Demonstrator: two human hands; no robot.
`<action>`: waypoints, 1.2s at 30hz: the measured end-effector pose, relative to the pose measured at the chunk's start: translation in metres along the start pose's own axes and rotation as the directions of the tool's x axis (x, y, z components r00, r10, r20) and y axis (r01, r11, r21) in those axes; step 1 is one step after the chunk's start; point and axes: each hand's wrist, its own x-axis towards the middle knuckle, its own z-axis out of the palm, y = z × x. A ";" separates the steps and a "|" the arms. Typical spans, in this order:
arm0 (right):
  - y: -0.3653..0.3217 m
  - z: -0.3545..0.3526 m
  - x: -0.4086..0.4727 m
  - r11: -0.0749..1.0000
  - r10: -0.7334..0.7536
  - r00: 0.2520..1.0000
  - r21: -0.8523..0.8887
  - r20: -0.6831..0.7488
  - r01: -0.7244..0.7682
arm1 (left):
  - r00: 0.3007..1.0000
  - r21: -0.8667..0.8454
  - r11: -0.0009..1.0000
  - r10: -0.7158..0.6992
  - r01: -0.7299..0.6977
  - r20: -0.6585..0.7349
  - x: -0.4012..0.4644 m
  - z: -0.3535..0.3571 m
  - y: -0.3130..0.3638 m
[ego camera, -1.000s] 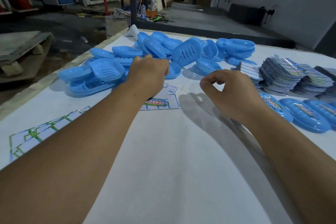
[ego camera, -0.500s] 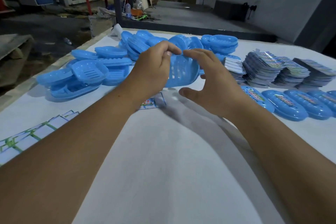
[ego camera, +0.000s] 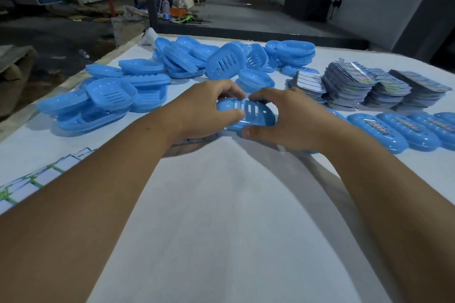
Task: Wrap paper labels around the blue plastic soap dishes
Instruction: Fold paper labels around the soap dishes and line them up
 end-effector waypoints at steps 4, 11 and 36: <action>0.002 0.002 0.000 1.000 0.002 0.998 -0.016 0.056 -0.001 | 0.990 0.012 1.000 -0.021 0.020 0.142 -0.005 -0.005 0.000; 0.002 0.003 0.001 0.999 0.021 0.995 -0.031 0.102 -0.018 | 0.977 0.043 0.998 -0.062 0.054 0.204 -0.005 -0.007 0.001; -0.009 0.003 0.002 0.981 0.044 0.987 0.194 -0.156 -0.014 | 0.887 0.318 0.860 -0.450 0.398 0.107 -0.007 -0.054 -0.022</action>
